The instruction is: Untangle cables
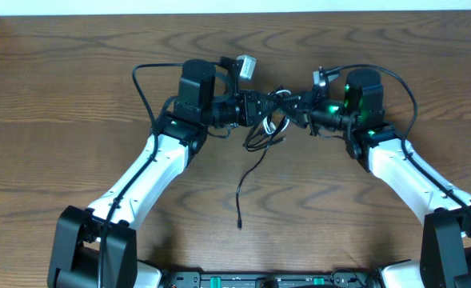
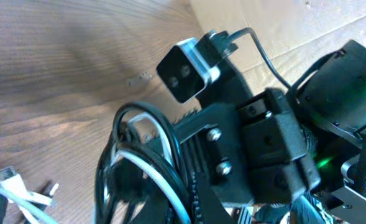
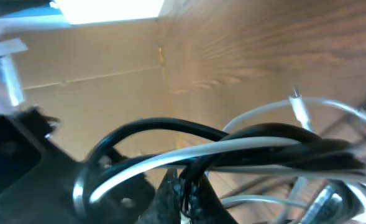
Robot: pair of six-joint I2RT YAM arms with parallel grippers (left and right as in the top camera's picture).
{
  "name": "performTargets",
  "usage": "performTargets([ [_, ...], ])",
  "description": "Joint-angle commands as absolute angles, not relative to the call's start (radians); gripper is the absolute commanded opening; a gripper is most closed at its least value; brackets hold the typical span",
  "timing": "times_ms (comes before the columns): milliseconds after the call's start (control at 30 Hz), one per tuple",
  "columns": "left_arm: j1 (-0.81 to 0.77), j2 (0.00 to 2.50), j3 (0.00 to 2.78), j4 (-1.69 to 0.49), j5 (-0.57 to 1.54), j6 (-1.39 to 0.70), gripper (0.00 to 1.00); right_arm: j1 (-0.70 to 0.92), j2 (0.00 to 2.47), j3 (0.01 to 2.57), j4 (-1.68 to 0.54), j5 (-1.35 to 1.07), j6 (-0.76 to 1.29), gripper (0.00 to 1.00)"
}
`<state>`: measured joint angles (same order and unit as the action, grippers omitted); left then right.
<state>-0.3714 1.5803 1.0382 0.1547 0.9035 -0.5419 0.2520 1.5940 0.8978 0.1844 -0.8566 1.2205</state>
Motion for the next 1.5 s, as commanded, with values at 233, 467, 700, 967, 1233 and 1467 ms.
performTargets([
  [233, -0.376, 1.567, 1.051, 0.027, 0.916, -0.284, 0.07, 0.102, 1.596, 0.889, -0.002, -0.963, 0.87, 0.01],
  [467, -0.376, 1.567, 1.051, -0.093, 0.836, -0.186, 0.07, 0.002, 1.596, 0.888, -0.126, -1.012, 0.697, 0.01],
  [700, -0.376, 1.567, 1.051, -0.07, 0.818, -0.258, 0.07, 0.046, 1.596, 0.888, -0.144, -0.997, 0.686, 0.42],
  [967, -0.376, 1.567, 1.051, 0.036, 0.83, -0.579, 0.07, 0.186, 1.596, 0.888, -0.037, -0.921, 1.067, 0.35],
  [1233, -0.376, 1.567, 1.051, 0.051, 0.875, -0.63, 0.07, 0.223, 1.596, 0.888, 0.067, -0.88, 1.257, 0.36],
  [1467, -0.377, 1.567, 1.051, 0.059, 0.883, -0.63, 0.08, 0.247, 1.596, 0.888, 0.162, -0.901, 1.334, 0.31],
])
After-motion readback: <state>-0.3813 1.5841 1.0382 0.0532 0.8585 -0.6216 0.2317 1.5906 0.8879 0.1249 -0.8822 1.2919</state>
